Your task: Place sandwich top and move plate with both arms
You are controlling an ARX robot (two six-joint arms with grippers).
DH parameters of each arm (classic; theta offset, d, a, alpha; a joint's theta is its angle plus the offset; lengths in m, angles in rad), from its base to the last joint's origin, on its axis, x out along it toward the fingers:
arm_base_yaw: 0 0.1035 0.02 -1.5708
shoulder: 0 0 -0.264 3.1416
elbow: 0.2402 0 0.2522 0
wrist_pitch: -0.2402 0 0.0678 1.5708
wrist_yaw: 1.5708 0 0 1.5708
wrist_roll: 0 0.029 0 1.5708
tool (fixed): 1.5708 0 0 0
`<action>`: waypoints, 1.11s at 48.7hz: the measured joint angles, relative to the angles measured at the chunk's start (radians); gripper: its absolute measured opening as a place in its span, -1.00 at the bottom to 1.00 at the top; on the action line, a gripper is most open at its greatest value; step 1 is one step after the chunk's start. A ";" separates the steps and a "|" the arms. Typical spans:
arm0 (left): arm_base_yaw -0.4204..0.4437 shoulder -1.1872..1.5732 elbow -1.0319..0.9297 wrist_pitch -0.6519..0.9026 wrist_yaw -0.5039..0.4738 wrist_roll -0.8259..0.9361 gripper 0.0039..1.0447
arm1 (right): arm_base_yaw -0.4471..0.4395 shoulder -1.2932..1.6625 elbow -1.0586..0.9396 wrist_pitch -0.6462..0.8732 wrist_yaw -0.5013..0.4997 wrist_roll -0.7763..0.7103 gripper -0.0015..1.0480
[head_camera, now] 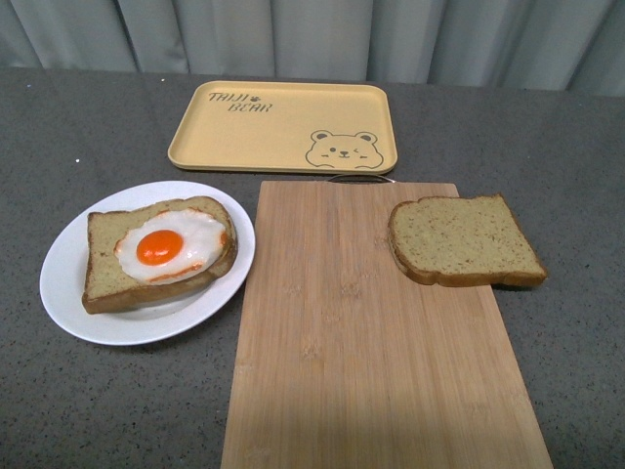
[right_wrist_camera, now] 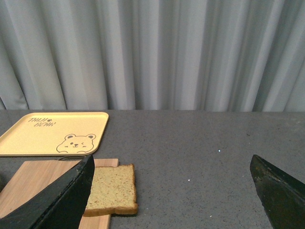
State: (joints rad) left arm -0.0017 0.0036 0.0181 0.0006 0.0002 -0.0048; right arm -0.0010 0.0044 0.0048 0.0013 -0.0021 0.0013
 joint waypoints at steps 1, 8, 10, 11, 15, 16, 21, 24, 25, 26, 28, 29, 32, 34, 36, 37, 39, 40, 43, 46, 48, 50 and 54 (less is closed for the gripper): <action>0.000 0.000 0.000 0.000 0.000 0.000 0.88 | 0.000 0.000 0.000 0.000 0.000 0.000 0.82; 0.000 0.000 0.000 0.000 0.000 0.000 0.88 | 0.000 0.000 0.000 0.000 0.000 0.000 0.82; 0.000 0.000 0.000 0.000 0.000 0.000 0.88 | 0.002 0.001 0.000 0.000 0.008 -0.005 0.82; 0.000 0.000 0.000 0.000 0.000 0.000 0.88 | 0.018 0.010 0.002 -0.007 0.057 -0.018 0.82; 0.000 0.000 0.000 0.000 -0.002 0.000 0.88 | 0.105 0.098 0.026 -0.012 0.330 -0.109 0.82; 0.000 0.000 0.000 0.000 -0.003 0.000 0.88 | 0.114 0.135 0.031 0.001 0.366 -0.128 0.82; 0.000 0.000 0.000 0.000 0.000 0.000 0.88 | 0.032 0.426 0.075 0.143 0.279 -0.136 0.82; 0.000 0.000 0.000 0.000 0.000 0.000 0.88 | -0.019 0.564 0.097 0.220 0.200 -0.110 0.82; 0.000 0.000 0.000 0.000 0.000 0.000 0.88 | -0.039 0.621 0.110 0.248 0.177 -0.104 0.82; 0.000 0.000 0.000 0.000 0.000 0.000 0.88 | -0.057 0.677 0.123 0.276 0.140 -0.093 0.82; 0.000 0.000 0.000 0.000 0.000 0.000 0.88 | -0.091 0.790 0.152 0.330 0.080 -0.069 0.82; 0.000 0.000 0.000 0.000 0.000 0.000 0.88 | -0.099 0.819 0.160 0.341 0.063 -0.063 0.82; 0.000 0.000 0.000 0.000 0.000 0.000 0.88 | -0.143 0.988 0.214 0.396 -0.030 -0.026 0.82; 0.000 0.000 0.000 0.000 0.000 0.000 0.88 | -0.171 1.120 0.269 0.412 -0.103 0.005 0.82; 0.000 0.000 0.000 0.000 0.000 0.000 0.88 | -0.184 1.192 0.301 0.423 -0.138 0.024 0.82; 0.000 0.000 0.000 0.000 0.000 0.000 0.88 | -0.191 1.238 0.322 0.428 -0.159 0.034 0.82; 0.000 0.000 0.000 0.000 0.000 0.000 0.88 | -0.199 1.302 0.356 0.428 -0.185 0.048 0.82; 0.000 0.000 0.000 0.000 0.000 0.000 0.88 | -0.204 1.344 0.378 0.428 -0.201 0.055 0.82; 0.000 0.000 0.000 0.000 0.000 0.000 0.88 | -0.209 1.439 0.430 0.425 -0.225 0.064 0.82; 0.000 0.000 0.000 0.000 0.000 0.000 0.88 | -0.212 1.541 0.487 0.417 -0.256 0.077 0.82; 0.000 0.000 0.000 0.000 0.000 0.000 0.88 | -0.212 1.601 0.519 0.414 -0.278 0.086 0.82; 0.000 0.000 0.000 0.000 0.000 0.000 0.88 | -0.211 1.655 0.548 0.407 -0.304 0.097 0.82; 0.000 0.000 0.000 0.000 0.000 0.000 0.88 | -0.203 1.759 0.594 0.413 -0.379 0.142 0.82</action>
State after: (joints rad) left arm -0.0017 0.0036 0.0181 0.0006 0.0002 -0.0044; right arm -0.2039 1.7630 0.5983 0.4145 -0.3809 0.1429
